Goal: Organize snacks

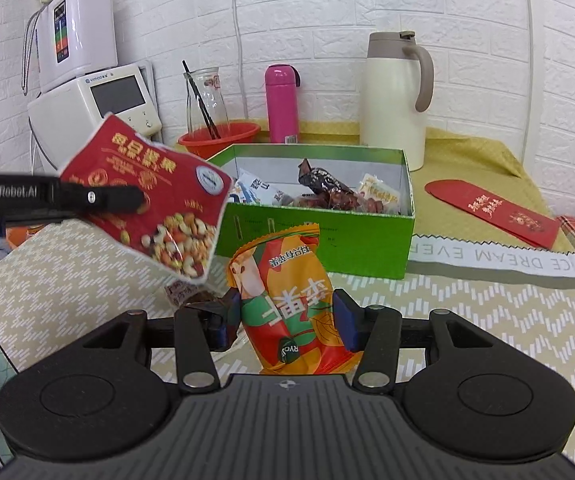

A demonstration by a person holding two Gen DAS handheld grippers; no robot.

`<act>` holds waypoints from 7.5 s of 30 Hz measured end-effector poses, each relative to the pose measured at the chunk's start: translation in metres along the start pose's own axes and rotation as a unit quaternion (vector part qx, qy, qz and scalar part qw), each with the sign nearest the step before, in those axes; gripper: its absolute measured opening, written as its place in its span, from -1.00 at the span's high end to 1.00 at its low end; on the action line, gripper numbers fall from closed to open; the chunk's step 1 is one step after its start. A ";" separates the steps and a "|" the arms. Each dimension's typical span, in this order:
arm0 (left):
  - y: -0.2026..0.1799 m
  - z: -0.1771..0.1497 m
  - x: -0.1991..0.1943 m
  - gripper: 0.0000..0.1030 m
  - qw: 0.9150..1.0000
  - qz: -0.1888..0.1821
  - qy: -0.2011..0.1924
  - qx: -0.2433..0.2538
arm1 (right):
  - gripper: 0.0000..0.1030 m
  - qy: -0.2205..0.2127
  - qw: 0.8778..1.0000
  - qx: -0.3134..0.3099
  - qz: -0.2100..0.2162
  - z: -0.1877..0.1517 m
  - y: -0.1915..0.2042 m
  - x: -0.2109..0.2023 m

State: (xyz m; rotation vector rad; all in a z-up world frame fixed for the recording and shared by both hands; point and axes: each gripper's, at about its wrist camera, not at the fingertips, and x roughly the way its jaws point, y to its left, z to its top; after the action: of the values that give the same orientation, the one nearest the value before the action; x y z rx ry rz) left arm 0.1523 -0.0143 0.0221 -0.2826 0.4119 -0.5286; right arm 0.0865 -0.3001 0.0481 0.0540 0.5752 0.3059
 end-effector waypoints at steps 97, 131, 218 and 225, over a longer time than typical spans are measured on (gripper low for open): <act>0.027 -0.043 0.073 0.50 0.986 0.005 0.158 -0.052 | -0.13 0.041 0.975 -0.184 0.117 -0.025 0.065 0.059; -0.001 0.004 0.041 0.51 0.995 -0.014 0.096 -0.032 | 0.07 -0.040 0.986 -0.125 0.099 0.002 0.056 0.026; -0.091 -0.069 -0.187 -0.99 0.967 0.226 -0.094 0.066 | -1.00 -0.161 0.971 0.035 -0.173 -0.051 0.108 -0.142; -0.098 -0.075 -0.185 -0.99 0.943 0.298 -0.084 0.123 | -1.00 -0.174 0.962 0.011 -0.210 -0.054 0.114 -0.144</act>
State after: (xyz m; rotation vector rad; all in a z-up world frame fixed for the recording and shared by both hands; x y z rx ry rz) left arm -0.0687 -0.0072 0.0479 0.0467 0.2422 0.0423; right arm -0.0879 -0.2368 0.0939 0.0055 0.2300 -0.1241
